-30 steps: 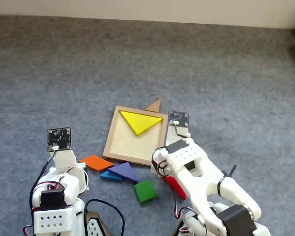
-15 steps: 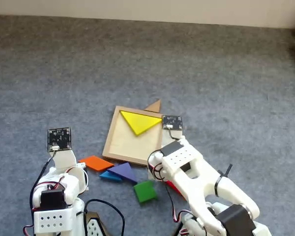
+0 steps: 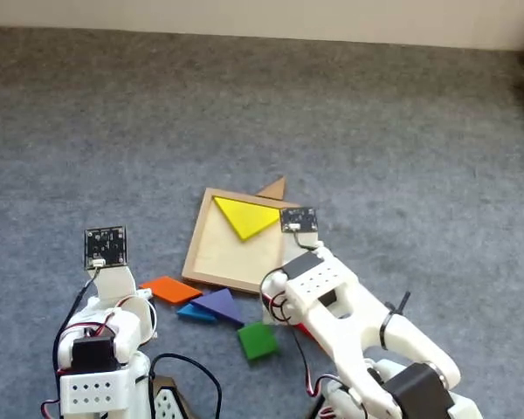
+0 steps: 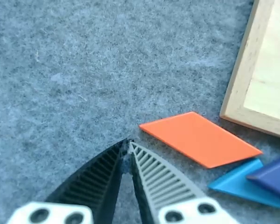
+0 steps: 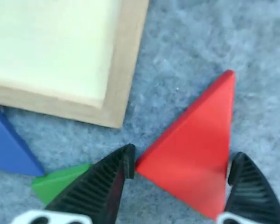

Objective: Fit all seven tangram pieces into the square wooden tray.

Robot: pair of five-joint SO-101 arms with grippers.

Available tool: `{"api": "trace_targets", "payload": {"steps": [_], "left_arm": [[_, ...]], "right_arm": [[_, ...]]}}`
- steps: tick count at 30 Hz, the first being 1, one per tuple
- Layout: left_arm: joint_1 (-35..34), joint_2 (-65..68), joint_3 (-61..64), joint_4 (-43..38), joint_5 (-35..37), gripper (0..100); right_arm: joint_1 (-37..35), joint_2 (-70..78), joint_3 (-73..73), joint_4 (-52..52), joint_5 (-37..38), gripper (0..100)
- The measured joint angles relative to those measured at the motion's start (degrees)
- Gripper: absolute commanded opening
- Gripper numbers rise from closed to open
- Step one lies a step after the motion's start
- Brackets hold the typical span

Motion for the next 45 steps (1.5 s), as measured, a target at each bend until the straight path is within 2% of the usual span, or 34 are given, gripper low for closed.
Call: {"api": "trace_targets", "payload": {"steps": [21,26,37,45], "left_arm": [[0.0,0.0,0.0,0.0,0.0,1],[0.0,0.0,0.0,0.0,0.0,1],[0.0,0.0,0.0,0.0,0.0,1],[0.0,0.0,0.0,0.0,0.0,1]], "right_arm": [[0.6,0.0,0.0,0.1,0.5,31.5],[0.6,0.0,0.0,0.1,0.5,22.3],[1.2,-0.2,0.0,0.4,0.5,21.3],[0.9,-12.4,1.8,2.5,0.5,21.3]]}}
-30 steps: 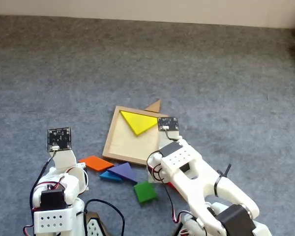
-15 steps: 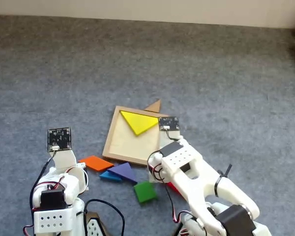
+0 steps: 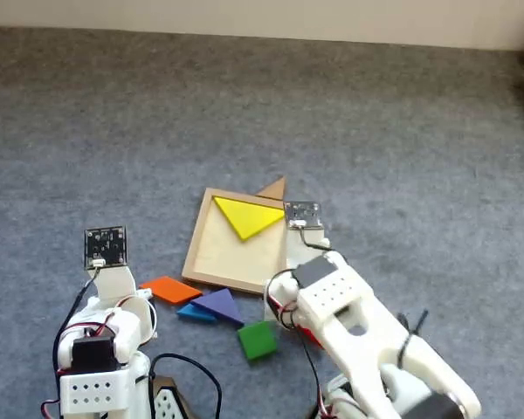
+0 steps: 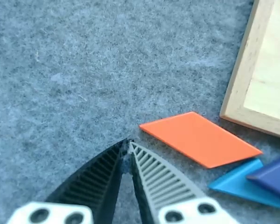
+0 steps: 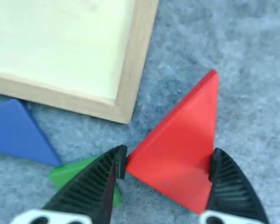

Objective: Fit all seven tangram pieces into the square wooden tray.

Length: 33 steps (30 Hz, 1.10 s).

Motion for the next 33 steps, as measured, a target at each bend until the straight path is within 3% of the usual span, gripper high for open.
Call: {"api": "trace_targets", "payload": {"steps": [7,17,23,33], "left_arm": [[0.0,0.0,0.0,0.0,0.0,1],[0.0,0.0,0.0,0.0,0.0,1],[0.0,0.0,0.0,0.0,0.0,1],[0.0,0.0,0.0,0.0,0.0,1]], "right_arm": [[0.0,-11.4,1.7,0.0,0.0,21.3],[0.0,-12.7,1.7,-0.2,0.7,23.0],[0.0,-4.0,-1.8,1.9,3.9,37.6],[0.0,18.1,-12.7,3.1,1.7,37.7]]}}
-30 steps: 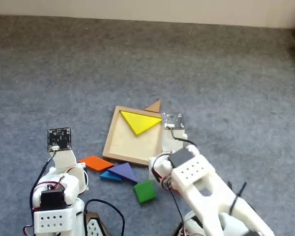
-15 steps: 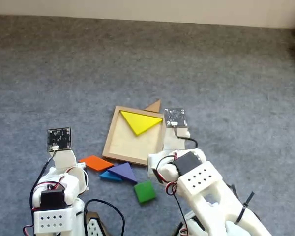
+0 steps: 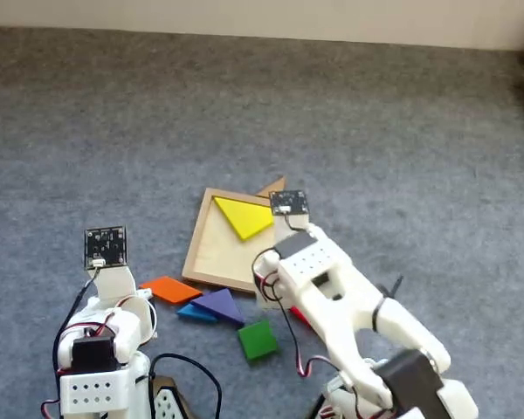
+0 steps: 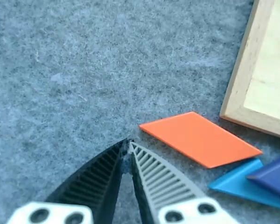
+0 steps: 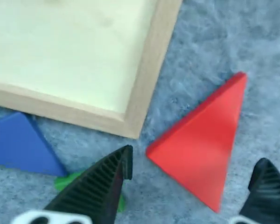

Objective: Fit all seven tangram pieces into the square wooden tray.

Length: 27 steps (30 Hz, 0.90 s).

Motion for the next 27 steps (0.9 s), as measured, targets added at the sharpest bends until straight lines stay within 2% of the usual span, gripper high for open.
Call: {"api": "trace_targets", "payload": {"steps": [12,27], "left_arm": [[0.0,0.0,0.0,0.0,0.0,1],[0.0,0.0,0.0,0.0,0.0,1]], "right_arm": [[0.0,1.9,1.2,-8.6,-1.6,37.6],[0.0,1.8,3.6,-8.4,-1.6,37.6]]}}
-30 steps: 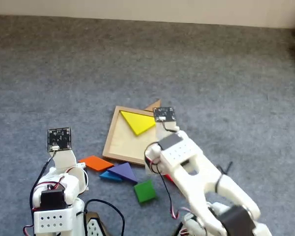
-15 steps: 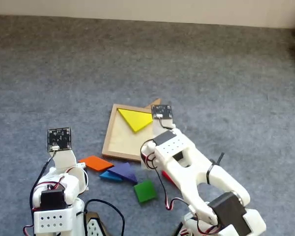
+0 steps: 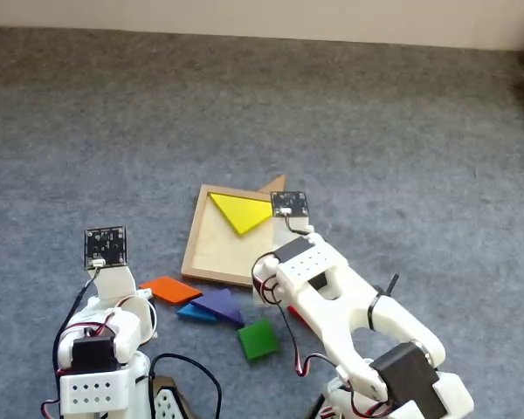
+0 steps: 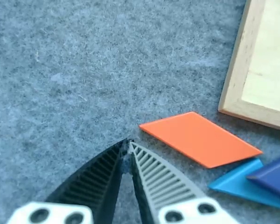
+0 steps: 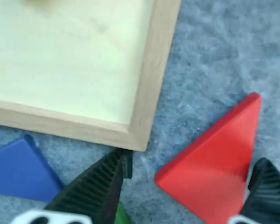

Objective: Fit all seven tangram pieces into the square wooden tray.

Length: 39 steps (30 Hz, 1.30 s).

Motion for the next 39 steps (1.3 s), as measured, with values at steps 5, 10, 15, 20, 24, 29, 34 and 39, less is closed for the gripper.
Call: {"api": "trace_targets", "payload": {"steps": [5,10,15,20,24,29,34,39], "left_arm": [[0.0,0.0,0.0,0.0,0.0,1],[0.0,0.0,0.0,0.0,0.0,1],[0.0,0.0,0.0,0.0,0.0,1],[0.0,0.0,0.0,0.0,0.0,1],[0.0,0.0,0.0,0.0,0.0,1],[0.0,0.0,0.0,0.0,0.0,1],[0.0,0.0,0.0,0.0,0.0,1],[0.0,0.0,0.0,0.0,0.0,1]], "right_arm": [[0.0,-0.1,0.0,1.6,-0.1,37.6],[0.0,-0.1,0.0,1.9,-0.1,37.6],[0.7,-0.1,0.0,1.9,0.2,37.6],[2.7,-0.1,0.0,1.9,3.2,37.5],[2.8,-0.1,0.0,1.9,3.6,37.5],[3.0,-0.1,0.0,2.6,3.7,37.5],[3.1,-0.1,0.0,3.2,3.7,37.5],[3.2,-0.1,0.0,4.7,3.7,37.5]]}}
